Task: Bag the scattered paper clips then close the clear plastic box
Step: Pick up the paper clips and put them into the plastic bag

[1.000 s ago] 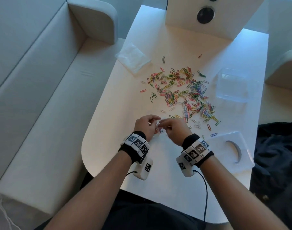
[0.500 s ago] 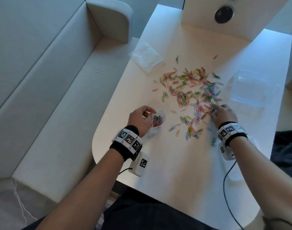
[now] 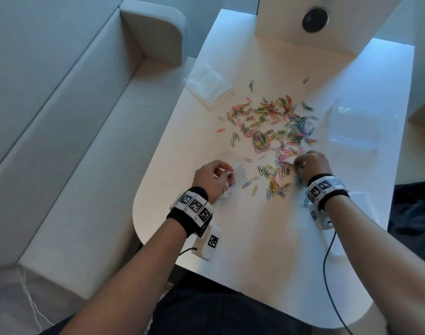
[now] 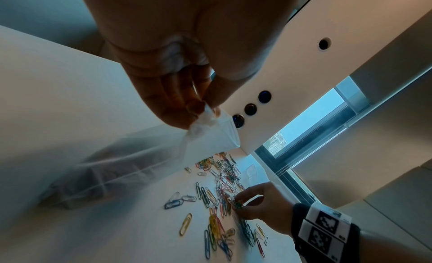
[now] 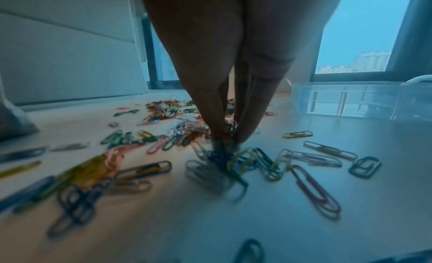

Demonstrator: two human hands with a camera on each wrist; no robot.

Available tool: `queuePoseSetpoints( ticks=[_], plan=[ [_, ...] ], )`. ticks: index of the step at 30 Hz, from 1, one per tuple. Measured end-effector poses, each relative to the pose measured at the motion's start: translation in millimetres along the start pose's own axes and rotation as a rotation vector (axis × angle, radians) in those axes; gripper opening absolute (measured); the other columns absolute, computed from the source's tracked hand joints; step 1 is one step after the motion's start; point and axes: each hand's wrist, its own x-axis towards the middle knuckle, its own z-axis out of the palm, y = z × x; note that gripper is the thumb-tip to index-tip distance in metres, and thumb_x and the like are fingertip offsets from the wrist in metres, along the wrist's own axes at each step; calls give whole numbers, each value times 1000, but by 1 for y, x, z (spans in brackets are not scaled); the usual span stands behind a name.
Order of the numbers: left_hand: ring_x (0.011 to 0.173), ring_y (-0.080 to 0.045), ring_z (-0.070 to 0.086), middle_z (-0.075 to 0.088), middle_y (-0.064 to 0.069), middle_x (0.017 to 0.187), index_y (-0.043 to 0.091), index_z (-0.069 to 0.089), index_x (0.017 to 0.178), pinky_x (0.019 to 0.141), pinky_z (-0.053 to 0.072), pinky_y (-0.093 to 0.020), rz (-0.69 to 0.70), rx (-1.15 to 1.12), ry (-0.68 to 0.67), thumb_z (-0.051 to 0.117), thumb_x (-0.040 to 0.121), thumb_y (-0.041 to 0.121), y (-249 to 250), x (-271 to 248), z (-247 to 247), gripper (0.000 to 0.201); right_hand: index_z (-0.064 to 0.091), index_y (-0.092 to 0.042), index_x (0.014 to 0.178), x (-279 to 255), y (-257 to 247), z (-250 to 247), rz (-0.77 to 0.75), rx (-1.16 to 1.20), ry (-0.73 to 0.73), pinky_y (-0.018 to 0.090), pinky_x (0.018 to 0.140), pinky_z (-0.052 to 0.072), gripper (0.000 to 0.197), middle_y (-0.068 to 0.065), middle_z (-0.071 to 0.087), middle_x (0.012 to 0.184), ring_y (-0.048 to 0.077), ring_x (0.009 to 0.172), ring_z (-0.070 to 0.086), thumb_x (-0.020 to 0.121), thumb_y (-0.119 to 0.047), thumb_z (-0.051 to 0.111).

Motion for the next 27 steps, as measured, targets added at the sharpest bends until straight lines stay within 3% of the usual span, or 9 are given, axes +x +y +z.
queuePoseSetpoints(
  ticks=[3, 6, 8, 11, 14, 17, 20, 24, 27],
  plan=[
    [51, -12, 60, 71, -10, 67, 19, 68, 89, 68, 59, -32, -8, 1, -6, 50, 88, 9, -1, -1, 2, 21, 78, -10, 92, -6, -6, -5, 113, 147, 30, 34, 84, 56, 16, 13, 72, 95, 26, 79, 66, 79, -3, 73],
    [52, -13, 61, 71, -8, 66, 18, 68, 90, 67, 60, -33, -25, -2, -8, 50, 88, 9, -4, -1, 4, 21, 77, -19, 92, -24, -12, -19, 301, 541, 29, 21, 79, 51, 17, 2, 74, 87, 13, 76, 69, 76, -17, 80],
    [52, -15, 61, 69, -6, 64, 17, 68, 91, 66, 60, -33, -39, -10, -13, 50, 88, 8, -5, -2, 6, 21, 76, -20, 95, -43, -19, -29, 359, 963, -26, 24, 84, 53, 24, 3, 75, 91, 16, 86, 72, 73, -19, 83],
    [53, -17, 62, 69, -3, 63, 15, 68, 92, 65, 60, -32, -41, -7, -42, 50, 89, 8, -4, -3, 12, 20, 67, -4, 114, -73, -40, -39, 327, 1518, -135, 28, 89, 56, 44, 15, 72, 107, 24, 99, 70, 71, -11, 75],
    [54, -20, 65, 72, -10, 72, 16, 68, 92, 67, 61, -35, -35, 11, -66, 51, 90, 9, -5, -3, 22, 19, 62, 1, 116, -93, -66, -41, 288, 1751, -255, 27, 86, 57, 50, 14, 72, 104, 21, 96, 71, 68, -9, 74],
    [54, -18, 66, 72, -12, 76, 20, 68, 91, 67, 61, -37, -30, 23, -63, 53, 90, 10, -5, -3, 30, 18, 65, 0, 110, -106, -94, -31, 245, 1642, -311, 28, 84, 58, 36, 16, 72, 101, 24, 92, 70, 75, -4, 71],
    [54, -16, 66, 69, -6, 72, 20, 68, 94, 64, 60, -31, -20, 21, -52, 55, 92, 11, -4, -3, 32, 16, 72, -5, 103, -109, -111, -13, 162, 1224, -251, 31, 82, 59, 24, 13, 74, 96, 24, 87, 72, 79, -3, 75],
    [56, -18, 66, 66, -1, 68, 16, 69, 96, 61, 58, -26, -21, -24, -53, 55, 94, 10, -6, -4, 30, 15, 75, -14, 101, -110, -124, -3, -162, 632, -110, 27, 77, 59, 18, 1, 72, 94, 13, 78, 68, 84, -11, 72],
    [55, -15, 66, 66, 0, 68, 15, 68, 98, 61, 57, -24, -23, -31, -46, 54, 94, 9, -8, -3, 30, 16, 71, -14, 113, -109, -131, -11, -366, 345, -247, 30, 78, 50, 28, 6, 71, 101, 19, 83, 61, 93, -6, 53]
  ],
)
